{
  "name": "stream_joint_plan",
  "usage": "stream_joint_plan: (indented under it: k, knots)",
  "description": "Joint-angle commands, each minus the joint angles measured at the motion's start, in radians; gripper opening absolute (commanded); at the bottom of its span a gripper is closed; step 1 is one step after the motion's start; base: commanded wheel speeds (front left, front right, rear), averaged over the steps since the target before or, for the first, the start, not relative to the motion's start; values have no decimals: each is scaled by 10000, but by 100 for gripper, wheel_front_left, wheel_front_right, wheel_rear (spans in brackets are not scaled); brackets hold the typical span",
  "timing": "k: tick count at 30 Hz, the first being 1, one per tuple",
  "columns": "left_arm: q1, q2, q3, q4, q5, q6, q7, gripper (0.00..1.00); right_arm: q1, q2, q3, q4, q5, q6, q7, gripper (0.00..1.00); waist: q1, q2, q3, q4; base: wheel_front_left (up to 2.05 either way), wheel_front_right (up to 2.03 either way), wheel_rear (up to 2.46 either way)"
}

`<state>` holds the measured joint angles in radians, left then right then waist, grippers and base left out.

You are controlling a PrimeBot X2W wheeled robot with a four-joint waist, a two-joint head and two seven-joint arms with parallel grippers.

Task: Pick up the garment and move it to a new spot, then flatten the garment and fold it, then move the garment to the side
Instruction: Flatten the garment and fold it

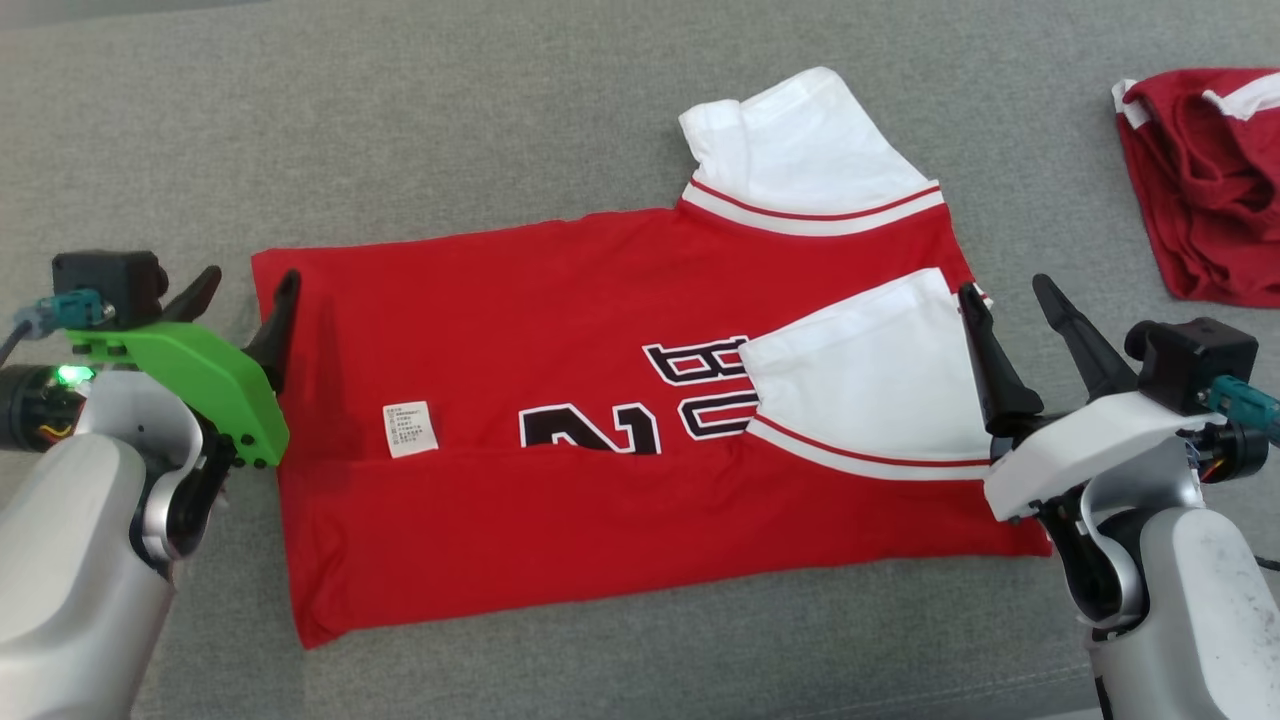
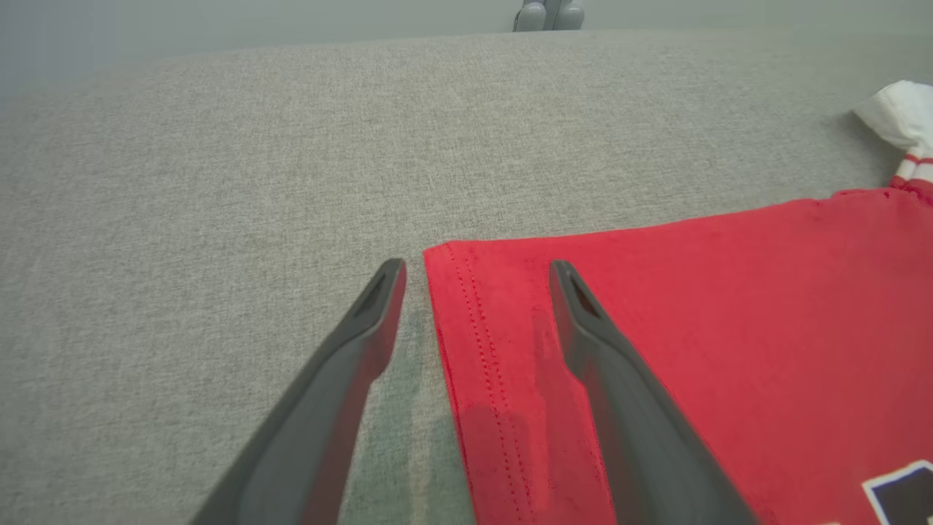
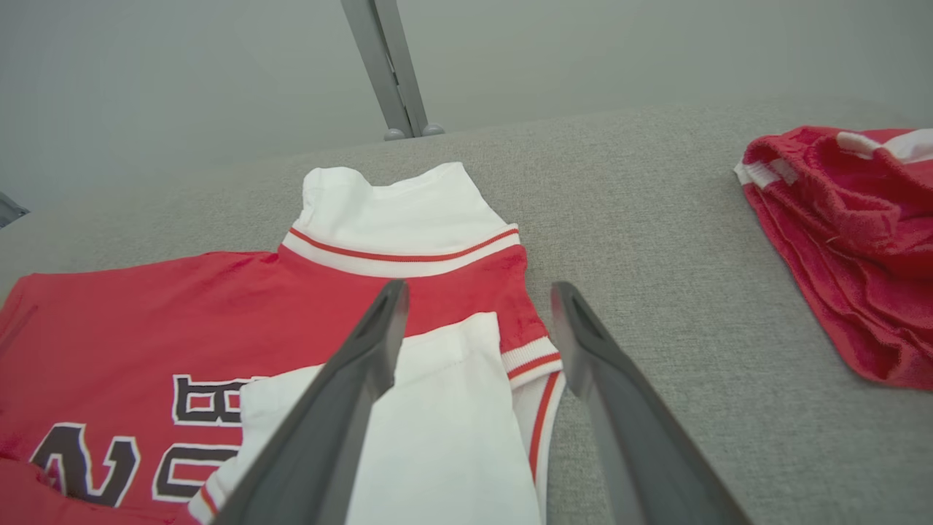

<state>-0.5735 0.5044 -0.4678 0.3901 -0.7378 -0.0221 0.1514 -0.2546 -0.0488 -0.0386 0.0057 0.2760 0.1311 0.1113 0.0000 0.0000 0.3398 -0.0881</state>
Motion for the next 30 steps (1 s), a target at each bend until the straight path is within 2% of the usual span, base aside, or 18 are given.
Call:
stream_joint_plan:
  k: [1,9,17,18,19,20,21,26,30]
  knots:
    - [-413,-52,-40,352,109,-101,10,100,-201,-34,54,-26,-43,-9,7,100,0,0,547,-118,0,0,0]
    - [-1499,-292,-228,2025,319,-398,-138,100,-490,-56,134,22,-149,-9,8,100,0,0,885,-112,0,0,0]
    - [-2049,-613,-737,2853,477,-759,-89,100,-666,-172,133,-44,-155,-9,108,100,0,0,1063,-25,0,0,0]
    - [-2089,-638,-824,2891,487,-793,-68,73,-705,-191,147,-66,-162,-9,108,100,0,0,1077,-15,0,0,0]
    - [-2132,-660,-901,2933,501,-852,-58,36,-763,-228,171,-95,-176,-9,147,100,0,0,1095,-2,0,0,0]
    - [-2176,-697,-1016,2957,540,-891,-74,10,-850,-271,190,-115,-195,-9,179,100,0,0,1112,14,0,0,0]
    - [-2205,-729,-1084,2978,546,-926,-95,0,-928,-314,205,-142,-217,-9,195,100,0,0,1123,32,0,0,0]
    - [-2392,-722,-1342,3057,745,-986,-374,0,-1742,-733,466,-95,-364,-9,490,100,0,0,1194,167,0,0,0]
    - [-2621,-804,-1397,2950,862,-995,-798,0,-2957,-1236,708,463,-522,-11,927,100,0,0,1292,399,0,0,0]
